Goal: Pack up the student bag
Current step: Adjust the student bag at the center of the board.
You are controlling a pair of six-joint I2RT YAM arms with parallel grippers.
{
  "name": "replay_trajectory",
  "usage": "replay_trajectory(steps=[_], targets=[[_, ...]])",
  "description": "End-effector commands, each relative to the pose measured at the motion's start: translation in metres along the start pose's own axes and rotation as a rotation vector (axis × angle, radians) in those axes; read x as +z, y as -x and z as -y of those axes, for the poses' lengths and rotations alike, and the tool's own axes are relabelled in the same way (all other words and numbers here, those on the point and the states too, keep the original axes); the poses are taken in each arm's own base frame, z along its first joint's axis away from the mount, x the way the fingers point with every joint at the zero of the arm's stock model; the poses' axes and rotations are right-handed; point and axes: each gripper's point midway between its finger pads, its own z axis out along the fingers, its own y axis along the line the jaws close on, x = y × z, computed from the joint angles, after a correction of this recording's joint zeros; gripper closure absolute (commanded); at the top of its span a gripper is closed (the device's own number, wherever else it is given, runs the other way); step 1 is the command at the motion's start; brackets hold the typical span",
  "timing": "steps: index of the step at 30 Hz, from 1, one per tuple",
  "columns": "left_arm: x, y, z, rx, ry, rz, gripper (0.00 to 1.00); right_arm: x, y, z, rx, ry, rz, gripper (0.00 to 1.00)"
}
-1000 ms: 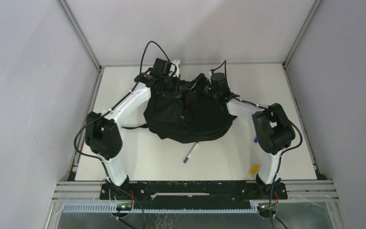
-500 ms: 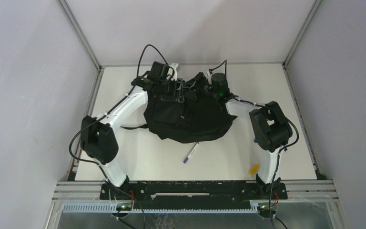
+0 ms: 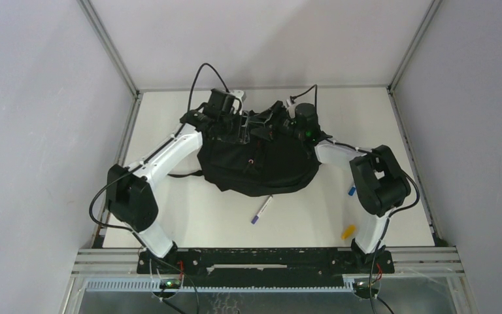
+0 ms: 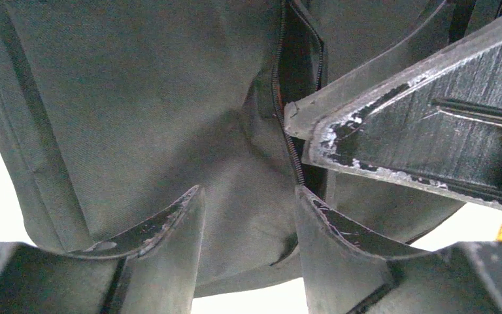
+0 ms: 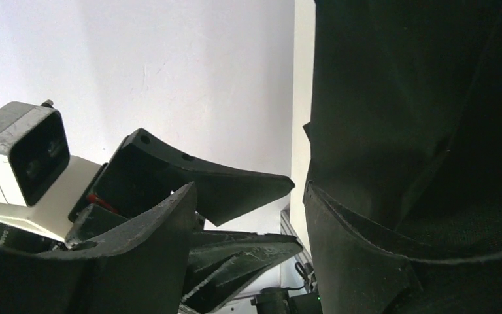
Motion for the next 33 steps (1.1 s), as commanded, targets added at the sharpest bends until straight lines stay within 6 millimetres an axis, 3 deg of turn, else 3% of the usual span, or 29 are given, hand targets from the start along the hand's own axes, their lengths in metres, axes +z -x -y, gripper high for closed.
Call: replay_trajectory(steps=[1,5,13,16,24,33], targets=[[-0.008,0.012,0.005,0.007,0.067,0.083,0.43,-0.009,0.007,-0.027,-0.06,0.049,0.041,0.31],[-0.011,0.011,-0.006,-0.029,0.132,0.113,0.44,-0.013,0.013,-0.004,-0.075,-0.066,0.084,0.3],[-0.02,0.013,-0.01,-0.067,0.149,0.168,0.45,-0.01,0.013,0.063,-0.02,-0.274,0.059,0.3],[-0.019,0.009,-0.012,-0.066,0.157,0.154,0.45,-0.009,0.01,0.074,-0.028,-0.31,0.061,0.29],[-0.018,0.009,-0.013,-0.064,0.156,0.151,0.45,-0.005,0.003,0.084,-0.021,-0.32,0.022,0.29],[-0.018,0.008,-0.013,-0.061,0.158,0.148,0.45,0.011,-0.013,0.055,-0.074,-0.215,-0.062,0.29]])
